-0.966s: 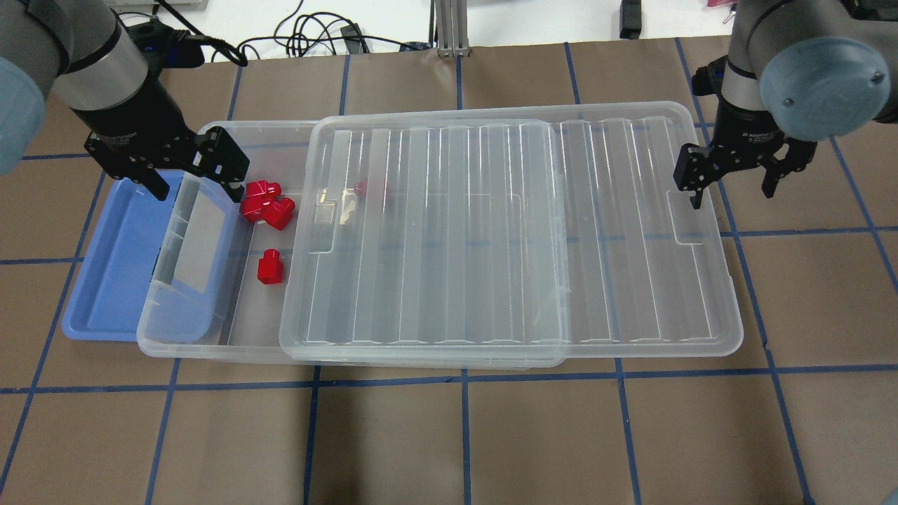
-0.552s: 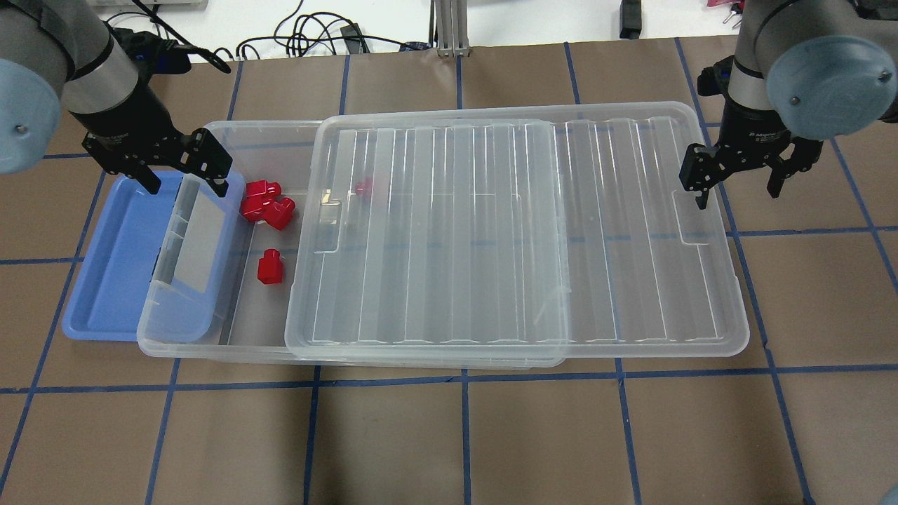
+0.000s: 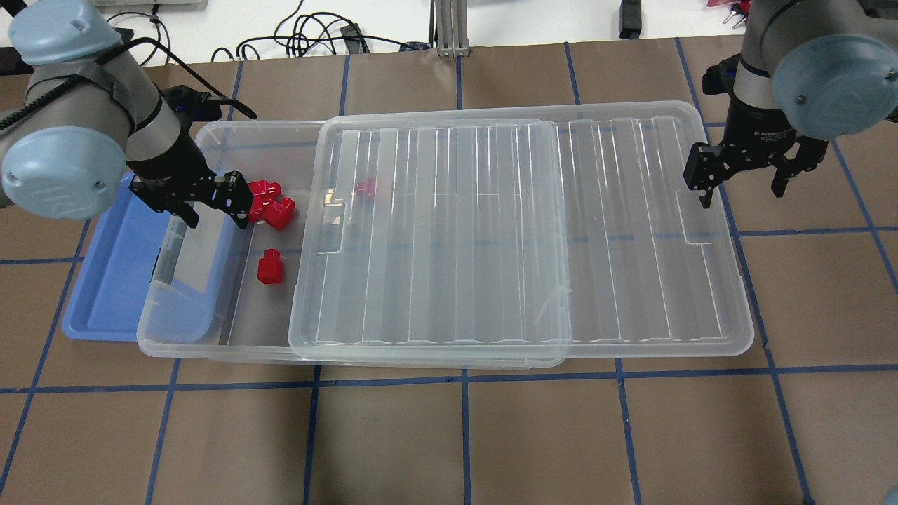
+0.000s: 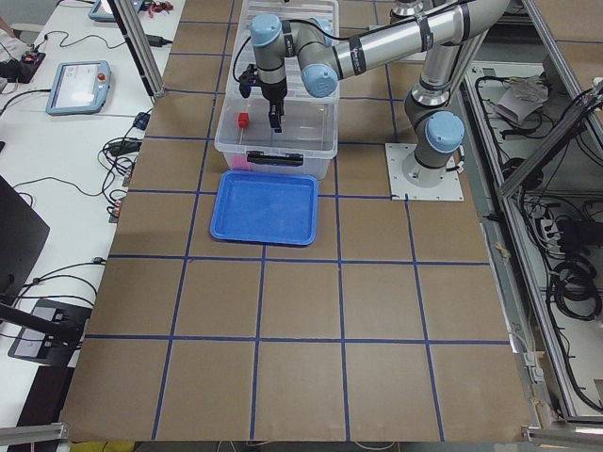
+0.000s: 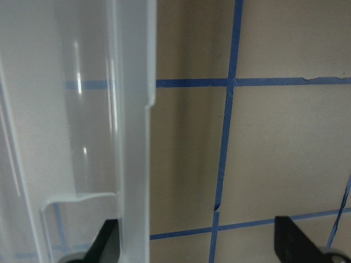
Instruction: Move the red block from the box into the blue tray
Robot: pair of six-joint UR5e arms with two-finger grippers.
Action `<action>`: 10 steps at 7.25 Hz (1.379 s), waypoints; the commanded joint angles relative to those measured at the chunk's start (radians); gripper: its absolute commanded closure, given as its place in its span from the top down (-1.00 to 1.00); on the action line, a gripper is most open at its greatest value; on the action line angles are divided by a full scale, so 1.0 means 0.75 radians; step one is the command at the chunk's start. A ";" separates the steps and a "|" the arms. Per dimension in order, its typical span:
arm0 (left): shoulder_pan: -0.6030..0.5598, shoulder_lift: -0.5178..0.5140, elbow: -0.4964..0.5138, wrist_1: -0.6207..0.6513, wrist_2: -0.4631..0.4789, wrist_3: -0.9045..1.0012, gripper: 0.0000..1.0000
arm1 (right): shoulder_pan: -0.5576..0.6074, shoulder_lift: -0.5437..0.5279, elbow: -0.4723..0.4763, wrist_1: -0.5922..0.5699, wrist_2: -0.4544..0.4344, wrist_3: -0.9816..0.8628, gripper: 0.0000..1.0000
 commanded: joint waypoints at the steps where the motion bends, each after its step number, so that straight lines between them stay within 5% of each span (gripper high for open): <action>1: -0.004 -0.045 -0.111 0.135 0.001 -0.018 0.58 | 0.012 -0.026 -0.035 0.003 0.062 -0.008 1.00; 2: -0.004 -0.054 -0.166 0.228 -0.001 -0.020 0.60 | 0.030 -0.113 -0.061 0.003 0.250 0.008 1.00; 4: -0.004 -0.086 -0.187 0.270 -0.015 -0.018 0.60 | 0.104 -0.275 -0.090 0.027 0.401 0.105 1.00; 10: -0.004 -0.188 -0.191 0.287 -0.028 -0.047 0.60 | 0.168 -0.306 -0.127 0.081 0.328 0.186 1.00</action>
